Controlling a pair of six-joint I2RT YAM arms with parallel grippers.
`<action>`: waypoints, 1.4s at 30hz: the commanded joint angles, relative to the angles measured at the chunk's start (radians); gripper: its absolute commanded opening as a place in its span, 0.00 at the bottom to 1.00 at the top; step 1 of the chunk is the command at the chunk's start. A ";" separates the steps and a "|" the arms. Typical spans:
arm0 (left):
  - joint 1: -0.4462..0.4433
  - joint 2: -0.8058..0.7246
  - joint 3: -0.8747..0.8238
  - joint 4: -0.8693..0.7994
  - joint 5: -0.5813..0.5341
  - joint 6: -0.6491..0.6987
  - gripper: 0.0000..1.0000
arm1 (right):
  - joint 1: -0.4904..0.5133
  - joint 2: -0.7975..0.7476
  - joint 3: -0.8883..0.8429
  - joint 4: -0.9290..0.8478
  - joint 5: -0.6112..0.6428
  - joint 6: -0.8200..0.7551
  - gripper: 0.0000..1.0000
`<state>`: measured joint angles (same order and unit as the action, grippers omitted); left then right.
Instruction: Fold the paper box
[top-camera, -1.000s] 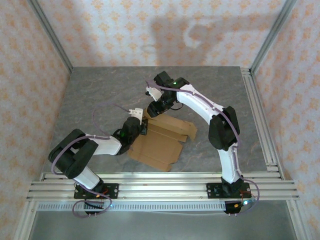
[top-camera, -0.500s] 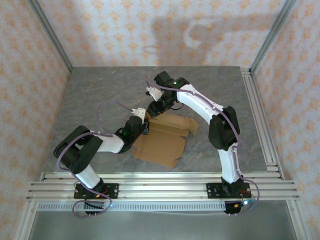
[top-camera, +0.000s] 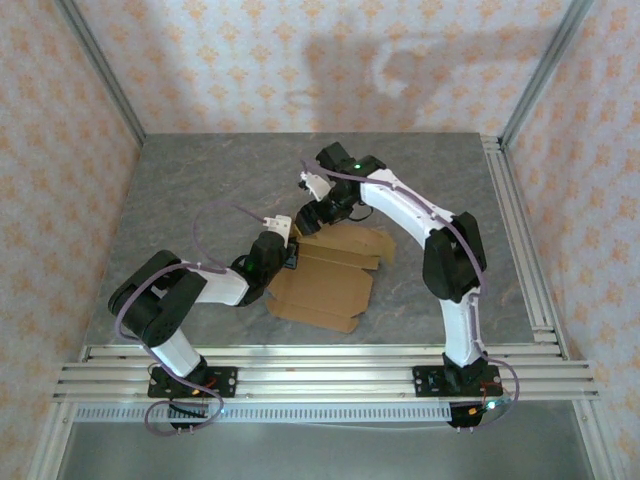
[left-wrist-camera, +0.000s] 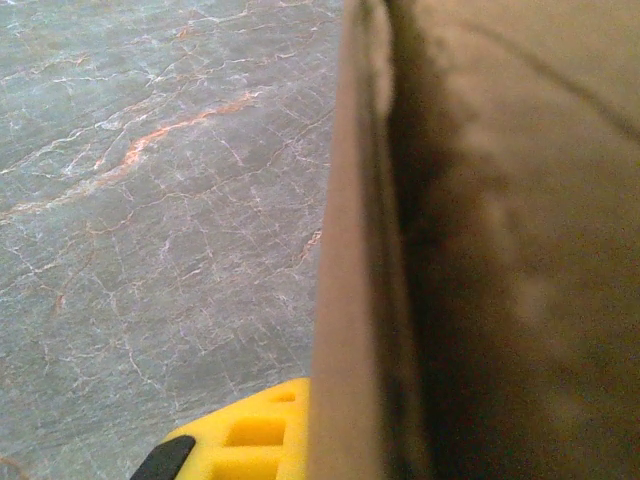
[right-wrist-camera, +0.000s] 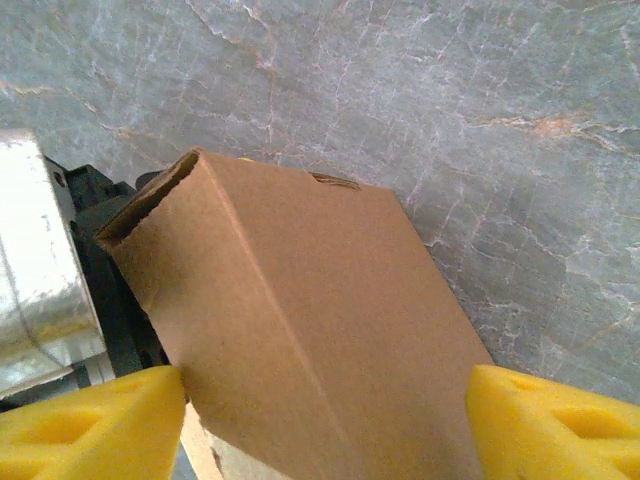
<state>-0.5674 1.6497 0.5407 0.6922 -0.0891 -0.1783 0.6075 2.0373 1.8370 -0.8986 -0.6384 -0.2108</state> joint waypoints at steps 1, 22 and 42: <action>0.009 0.019 -0.007 0.042 0.002 0.005 0.00 | -0.049 -0.097 -0.060 0.124 -0.041 0.087 0.75; 0.012 -0.164 0.004 -0.033 0.134 0.037 0.00 | -0.207 0.036 0.007 0.131 -0.250 0.069 0.59; 0.067 -0.153 0.041 0.042 0.203 -0.103 0.00 | -0.090 0.033 -0.015 0.002 -0.385 -0.117 0.55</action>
<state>-0.5140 1.5021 0.5400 0.6998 0.1108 -0.2474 0.4881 2.0731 1.8179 -0.8410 -0.9695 -0.2768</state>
